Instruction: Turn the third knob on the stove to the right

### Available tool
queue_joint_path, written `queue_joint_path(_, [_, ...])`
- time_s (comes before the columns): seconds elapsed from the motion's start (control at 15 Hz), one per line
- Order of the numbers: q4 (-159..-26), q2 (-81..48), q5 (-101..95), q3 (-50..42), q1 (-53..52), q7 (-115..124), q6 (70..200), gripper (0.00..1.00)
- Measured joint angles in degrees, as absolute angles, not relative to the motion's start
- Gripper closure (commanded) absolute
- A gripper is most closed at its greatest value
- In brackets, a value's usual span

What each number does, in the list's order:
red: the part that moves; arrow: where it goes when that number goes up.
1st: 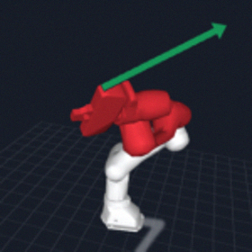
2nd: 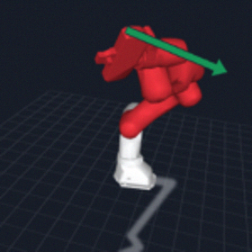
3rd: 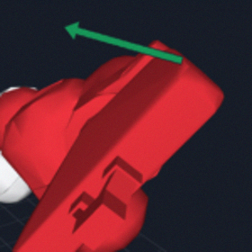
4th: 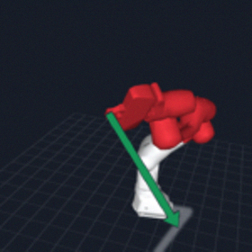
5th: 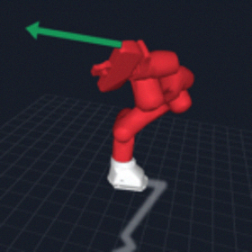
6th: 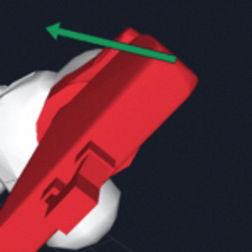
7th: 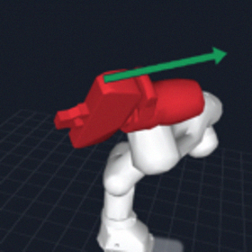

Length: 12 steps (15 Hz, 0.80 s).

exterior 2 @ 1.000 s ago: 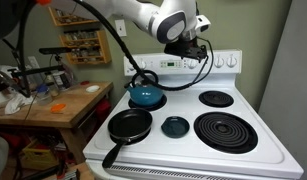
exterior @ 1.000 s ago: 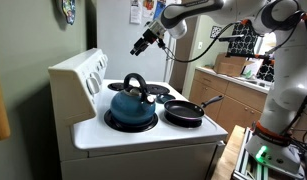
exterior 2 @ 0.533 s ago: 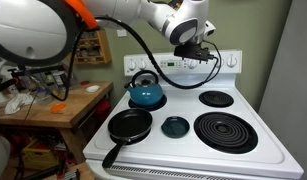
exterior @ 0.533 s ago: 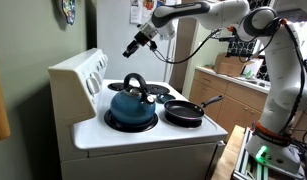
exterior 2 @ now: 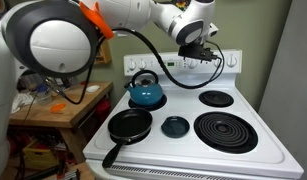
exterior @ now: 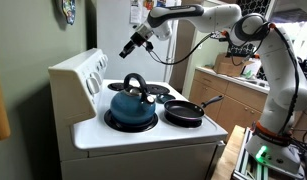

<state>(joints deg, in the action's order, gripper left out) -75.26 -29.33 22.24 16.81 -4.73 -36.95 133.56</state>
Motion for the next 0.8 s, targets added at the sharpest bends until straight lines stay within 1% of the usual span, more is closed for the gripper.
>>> queue_joint_path(0.33, [-74.8, -29.9, 22.8, 17.1, -4.7, -37.6, 134.0, 0.00])
queue_joint_path(0.8, [-67.1, -38.0, 22.8, 19.7, -5.7, -38.7, 134.1, 0.00])
